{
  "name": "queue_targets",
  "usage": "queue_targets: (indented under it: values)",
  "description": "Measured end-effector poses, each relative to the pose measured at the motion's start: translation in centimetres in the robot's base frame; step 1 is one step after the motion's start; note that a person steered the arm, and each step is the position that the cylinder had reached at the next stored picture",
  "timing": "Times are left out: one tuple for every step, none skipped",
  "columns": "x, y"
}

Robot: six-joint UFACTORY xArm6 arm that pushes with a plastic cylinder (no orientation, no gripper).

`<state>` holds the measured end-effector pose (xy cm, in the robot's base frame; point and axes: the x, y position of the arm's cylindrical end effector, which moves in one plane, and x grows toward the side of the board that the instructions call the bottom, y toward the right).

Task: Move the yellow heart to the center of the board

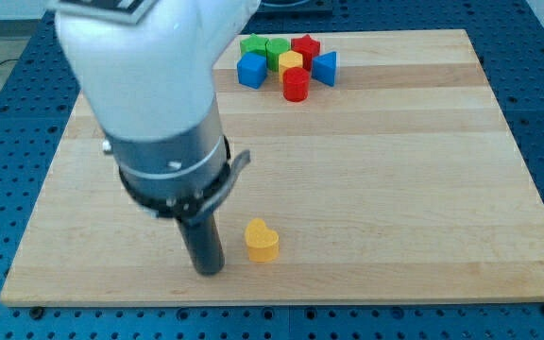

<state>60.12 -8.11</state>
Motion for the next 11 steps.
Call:
queue_targets:
  values:
    - [1.5,3.7]
    - [-3.8,3.9]
    - [-10.0,3.5]
    - [-11.2,2.8]
    - [-8.9,1.6]
    - [-6.6,1.6]
    - [-5.6,1.7]
    - [-6.0,3.8]
    - [-9.7,6.3]
    - [-14.8,6.5]
    - [-14.7,5.6]
